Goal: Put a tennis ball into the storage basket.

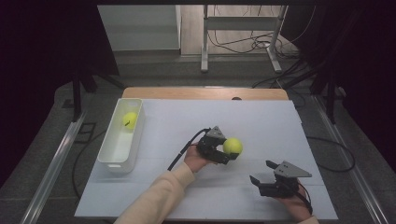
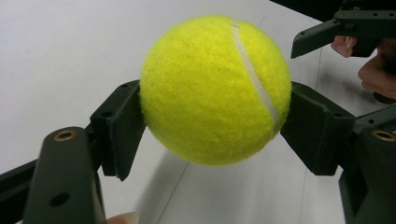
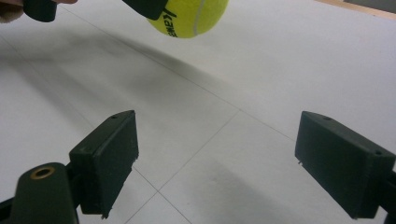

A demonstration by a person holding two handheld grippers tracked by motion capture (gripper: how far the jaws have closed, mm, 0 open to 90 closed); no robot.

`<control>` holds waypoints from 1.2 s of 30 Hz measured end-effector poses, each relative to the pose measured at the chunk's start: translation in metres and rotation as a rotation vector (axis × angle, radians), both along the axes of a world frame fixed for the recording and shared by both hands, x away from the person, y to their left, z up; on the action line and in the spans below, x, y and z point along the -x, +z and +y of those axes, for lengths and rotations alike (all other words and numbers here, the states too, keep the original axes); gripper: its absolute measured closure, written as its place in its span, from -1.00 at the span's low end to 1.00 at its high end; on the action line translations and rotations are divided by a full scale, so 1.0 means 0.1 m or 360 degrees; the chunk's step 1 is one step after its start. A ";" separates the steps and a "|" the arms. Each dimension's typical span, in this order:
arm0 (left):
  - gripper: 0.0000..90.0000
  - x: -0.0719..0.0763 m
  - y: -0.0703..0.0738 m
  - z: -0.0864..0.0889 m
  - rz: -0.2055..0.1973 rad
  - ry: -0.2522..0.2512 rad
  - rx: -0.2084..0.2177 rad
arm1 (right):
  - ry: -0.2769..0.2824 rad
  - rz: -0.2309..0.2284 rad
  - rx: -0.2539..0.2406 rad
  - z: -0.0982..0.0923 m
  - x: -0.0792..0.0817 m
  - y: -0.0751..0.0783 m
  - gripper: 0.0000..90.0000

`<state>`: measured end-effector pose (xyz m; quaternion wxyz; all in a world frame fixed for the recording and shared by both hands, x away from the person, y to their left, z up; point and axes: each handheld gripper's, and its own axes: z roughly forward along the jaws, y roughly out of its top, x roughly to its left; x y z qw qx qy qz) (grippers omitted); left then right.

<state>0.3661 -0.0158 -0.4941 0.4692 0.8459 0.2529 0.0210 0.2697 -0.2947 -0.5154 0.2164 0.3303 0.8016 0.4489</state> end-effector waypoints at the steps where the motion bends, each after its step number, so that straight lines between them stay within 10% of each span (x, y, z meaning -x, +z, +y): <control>1: -0.41 0.00 0.00 0.01 0.0001 0.0004 0.0004 | 0.0001 0.0000 0.0002 0.00 0.00 0.00 -0.69; 36: -0.41 0.11 0.03 0.41 -0.0003 0.0094 0.0038 | -0.0007 -0.0006 0.0006 -0.01 0.00 0.00 -0.69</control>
